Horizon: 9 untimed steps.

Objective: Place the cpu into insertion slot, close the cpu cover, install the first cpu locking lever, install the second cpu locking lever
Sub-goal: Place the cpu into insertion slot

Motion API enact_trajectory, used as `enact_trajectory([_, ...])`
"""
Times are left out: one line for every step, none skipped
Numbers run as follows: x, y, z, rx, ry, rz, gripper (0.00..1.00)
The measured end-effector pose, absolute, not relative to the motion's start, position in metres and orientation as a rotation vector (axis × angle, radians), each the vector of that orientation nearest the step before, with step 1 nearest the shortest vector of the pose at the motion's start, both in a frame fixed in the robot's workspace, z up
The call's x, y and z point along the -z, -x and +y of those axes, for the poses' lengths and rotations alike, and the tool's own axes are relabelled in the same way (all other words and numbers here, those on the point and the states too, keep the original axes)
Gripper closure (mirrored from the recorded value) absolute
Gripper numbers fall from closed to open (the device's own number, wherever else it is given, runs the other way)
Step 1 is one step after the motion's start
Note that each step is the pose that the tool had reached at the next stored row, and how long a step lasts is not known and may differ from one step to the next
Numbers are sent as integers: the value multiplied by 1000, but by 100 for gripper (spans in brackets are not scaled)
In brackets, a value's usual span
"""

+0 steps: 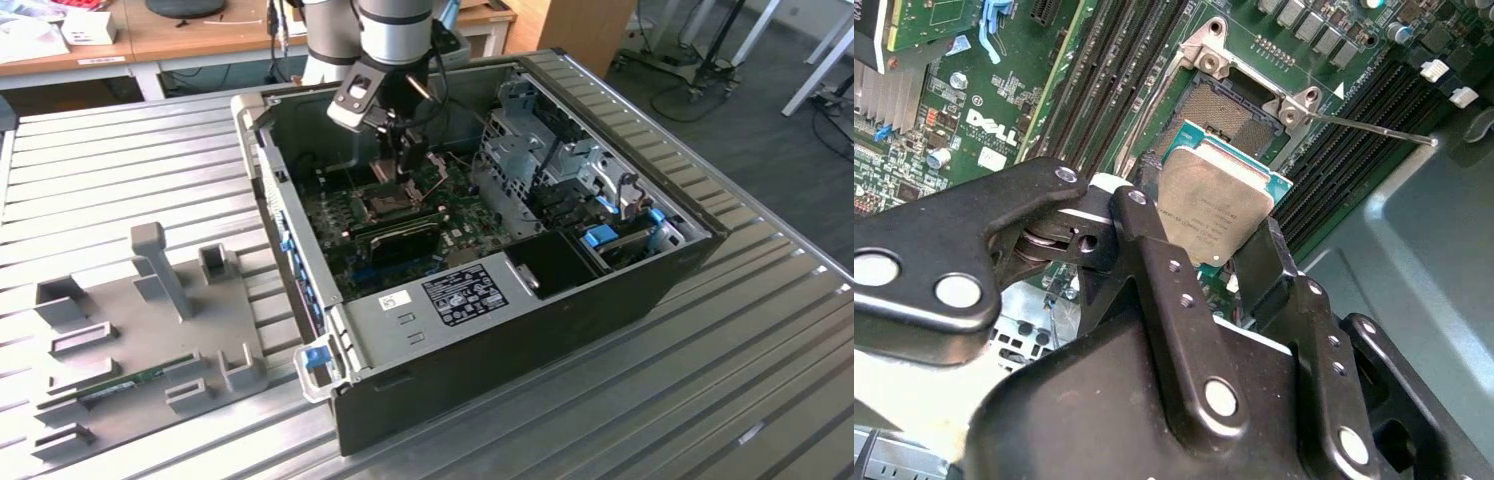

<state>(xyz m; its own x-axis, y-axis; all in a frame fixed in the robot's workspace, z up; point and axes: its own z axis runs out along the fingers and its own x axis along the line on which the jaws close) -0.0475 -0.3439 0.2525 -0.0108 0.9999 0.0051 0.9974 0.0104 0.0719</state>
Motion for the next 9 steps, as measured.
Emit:
enact_trajectory([-252, 47, -344, -84, -2176, 2199, 46])
enact_trajectory([-252, 48, -344, -84, -2176, 2199, 46])
enact_trajectory([-252, 48, -344, -84, -2176, 2199, 46])
enact_trajectory([-252, 48, -344, -84, -2176, 2199, 46])
enact_trajectory([-250, 47, -344, -84, -2176, 2199, 46])
enact_trajectory([-248, 47, -344, -84, -2176, 2199, 46])
enact_trajectory([-248, 47, -344, -84, -2176, 2199, 46])
enact_trajectory([-248, 47, -344, -84, -2176, 2199, 46])
enact_trajectory([-248, 47, -344, -84, -2176, 2199, 46])
